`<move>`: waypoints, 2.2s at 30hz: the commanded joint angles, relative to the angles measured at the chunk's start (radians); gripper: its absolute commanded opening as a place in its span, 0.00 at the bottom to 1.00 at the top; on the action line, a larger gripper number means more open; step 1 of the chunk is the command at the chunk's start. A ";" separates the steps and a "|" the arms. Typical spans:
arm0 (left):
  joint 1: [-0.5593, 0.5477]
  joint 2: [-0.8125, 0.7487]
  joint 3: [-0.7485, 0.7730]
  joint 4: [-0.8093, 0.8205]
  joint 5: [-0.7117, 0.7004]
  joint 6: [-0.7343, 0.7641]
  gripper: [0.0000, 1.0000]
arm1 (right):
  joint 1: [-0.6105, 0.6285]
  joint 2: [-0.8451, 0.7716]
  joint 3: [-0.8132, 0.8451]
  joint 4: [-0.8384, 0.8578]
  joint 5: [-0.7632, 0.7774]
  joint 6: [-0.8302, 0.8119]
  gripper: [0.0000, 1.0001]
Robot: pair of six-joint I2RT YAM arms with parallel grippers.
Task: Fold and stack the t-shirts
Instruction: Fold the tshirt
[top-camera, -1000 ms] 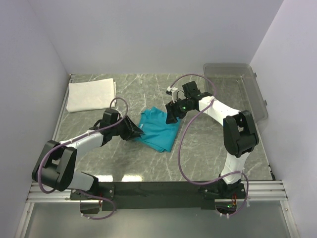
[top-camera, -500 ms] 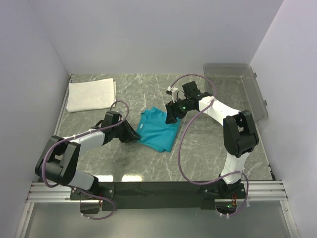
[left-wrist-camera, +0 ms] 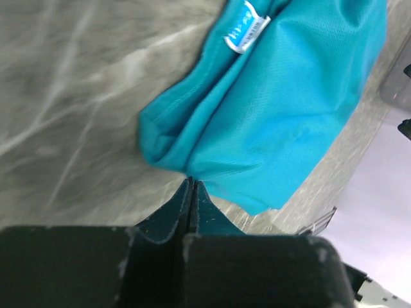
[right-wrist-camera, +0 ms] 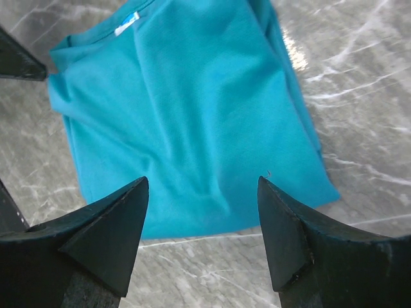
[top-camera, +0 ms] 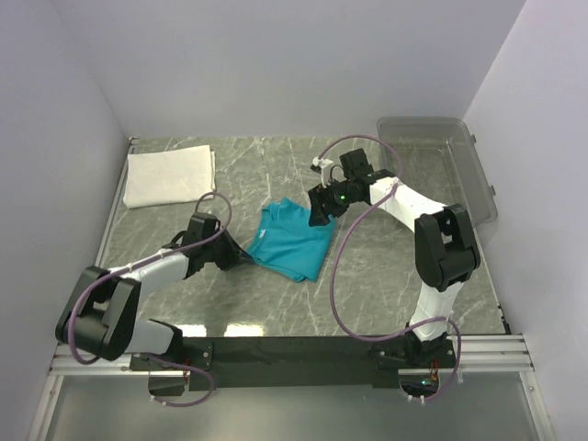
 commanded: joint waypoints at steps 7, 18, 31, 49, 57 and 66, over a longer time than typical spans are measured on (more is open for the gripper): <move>0.013 -0.138 -0.049 -0.065 -0.079 -0.037 0.01 | -0.005 0.098 0.119 0.012 0.046 0.048 0.75; 0.023 -0.163 -0.092 -0.044 0.019 -0.040 0.32 | -0.030 0.279 0.385 -0.146 0.176 -0.059 0.79; 0.026 0.114 0.066 0.037 0.143 0.035 0.14 | -0.033 0.331 0.372 -0.275 0.106 -0.107 0.58; 0.158 0.526 0.710 -0.186 0.191 0.287 0.11 | -0.077 -0.074 -0.150 -0.150 -0.017 0.047 0.47; 0.161 0.330 0.602 -0.216 0.121 0.353 0.29 | -0.177 -0.060 0.004 -0.088 -0.011 -0.011 0.61; 0.101 0.289 0.485 -0.115 0.175 0.290 0.31 | -0.174 0.107 0.174 -0.125 -0.190 0.004 0.81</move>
